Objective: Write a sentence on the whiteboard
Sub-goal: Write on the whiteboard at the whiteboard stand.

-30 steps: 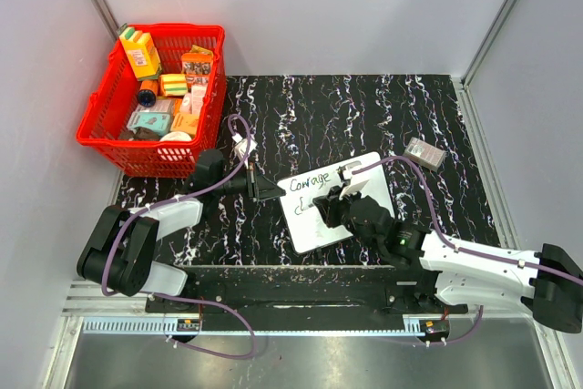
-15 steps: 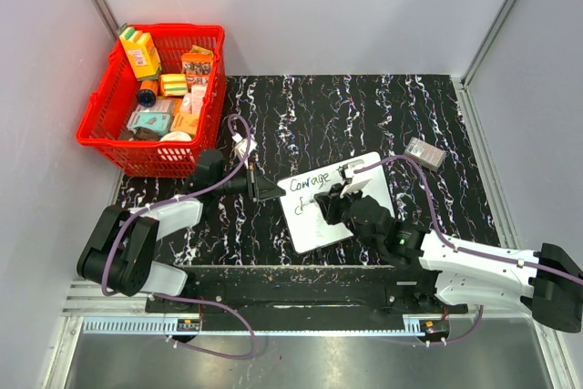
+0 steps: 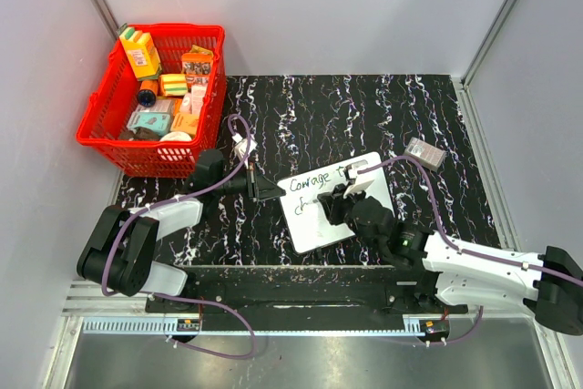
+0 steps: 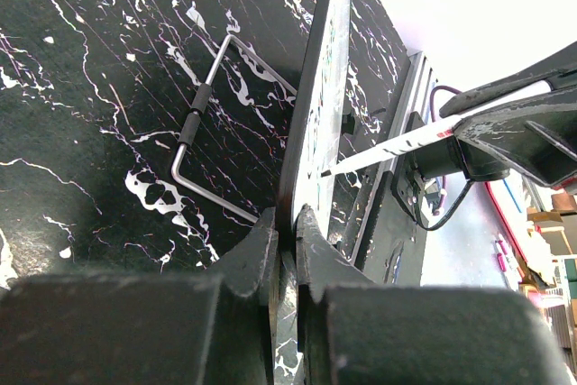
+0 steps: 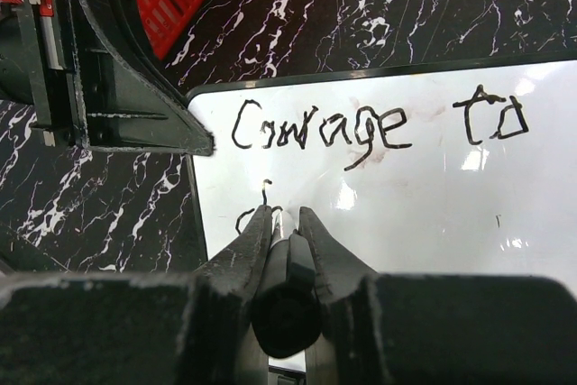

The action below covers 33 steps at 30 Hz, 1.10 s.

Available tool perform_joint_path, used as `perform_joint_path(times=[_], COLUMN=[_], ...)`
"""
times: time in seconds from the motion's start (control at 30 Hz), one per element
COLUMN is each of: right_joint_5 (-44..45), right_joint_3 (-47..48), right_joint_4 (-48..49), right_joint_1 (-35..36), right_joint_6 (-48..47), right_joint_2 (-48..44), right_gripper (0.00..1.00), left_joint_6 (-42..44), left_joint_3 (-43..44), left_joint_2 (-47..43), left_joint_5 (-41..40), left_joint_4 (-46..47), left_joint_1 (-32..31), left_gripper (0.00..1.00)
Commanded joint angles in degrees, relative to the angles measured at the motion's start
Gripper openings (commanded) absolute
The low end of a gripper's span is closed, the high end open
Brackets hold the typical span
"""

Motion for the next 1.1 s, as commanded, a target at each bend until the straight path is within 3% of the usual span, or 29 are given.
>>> perform_joint_path(times=[0.0,0.37,0.87,1.07], right_joint_5=[-0.83,-2.51,-0.22,-11.36], right_joint_3=[-0.66,-1.1,1.36,1.54], right_joint_4=[-0.71,-2.2,-1.68,-1.94], right_joint_1=[-0.23,-0.23,-0.4,-9.0], right_joint_6=[1.13,2.01,-1.68,0.16], right_joint_2=[-0.93,-0.49,-7.17,-6.9], right_gripper=[0.0,0.0,0.0,0.0], left_joint_6=[8.7,8.7,8.79,8.88], left_joint_3=[-0.06,-0.06,0.12,0.03], left_joint_2=[1.64,1.64,1.56,1.47], left_joint_5=[-4.77,-4.95,-5.03,-5.12], left_joint_4=[-1.81,-1.81,-2.07,-2.16], left_joint_1=[-0.25,-0.25,-0.33,-0.25], left_gripper=[0.0,0.0,0.0,0.0])
